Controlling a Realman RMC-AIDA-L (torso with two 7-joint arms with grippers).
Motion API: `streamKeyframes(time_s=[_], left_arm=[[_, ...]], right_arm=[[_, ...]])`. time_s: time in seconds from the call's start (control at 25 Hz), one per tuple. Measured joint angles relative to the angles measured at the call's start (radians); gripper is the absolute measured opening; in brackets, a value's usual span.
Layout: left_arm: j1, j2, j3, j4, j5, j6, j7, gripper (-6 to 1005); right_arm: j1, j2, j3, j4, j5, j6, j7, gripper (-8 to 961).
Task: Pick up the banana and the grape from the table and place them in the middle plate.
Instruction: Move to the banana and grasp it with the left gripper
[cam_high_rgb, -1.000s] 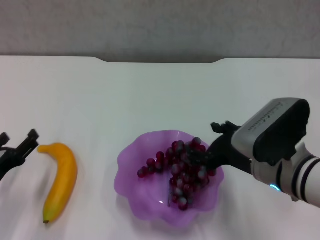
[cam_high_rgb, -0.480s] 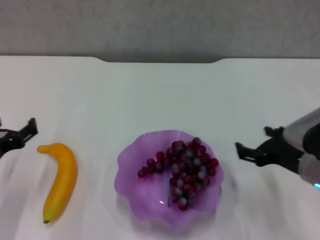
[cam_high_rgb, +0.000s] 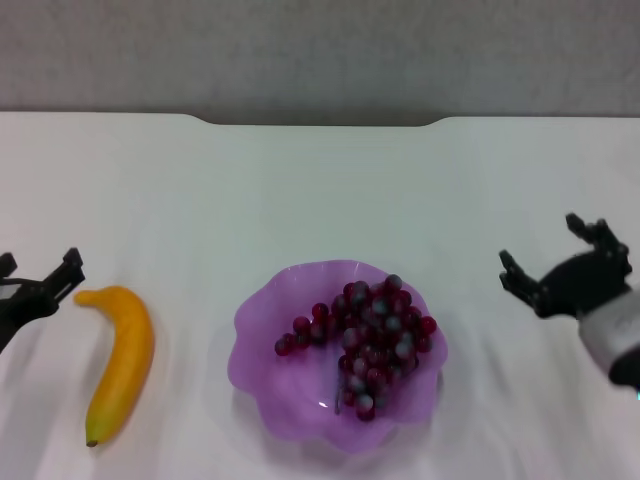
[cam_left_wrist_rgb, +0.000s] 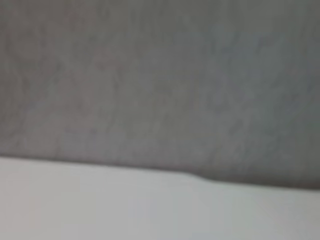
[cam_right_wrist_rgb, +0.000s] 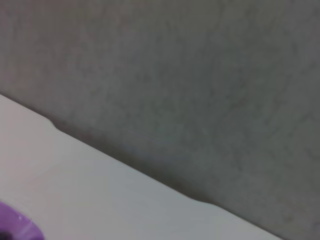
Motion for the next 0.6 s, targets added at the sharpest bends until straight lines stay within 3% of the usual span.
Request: streamKeyframes(time_s=[0.12, 0.28, 0.4, 0.6], left_arm=[[-0.003, 0.000, -0.018, 0.039, -0.013, -0.058, 0.026, 870], [0.009, 0.006, -0.020, -0.027, -0.010, 0.043, -0.006, 863], [0.033, 0.007, 0.003, -0.161, 0.019, 0.221, -0.016, 858], [0.040, 0.032, 0.114, -0.463, 0.046, 0.672, 0.005, 849]], right_arm=[[0.015, 0.000, -0.085, -0.131, 0.005, -0.181, 0.017, 898], [0.047, 0.000, -0.175, -0.305, 0.001, -0.439, 0.089, 897], [0.076, -0.001, -0.201, -0.421, -0.002, -0.577, 0.187, 897], [0.094, 0.000, -0.202, -0.488, -0.002, -0.602, 0.234, 897]])
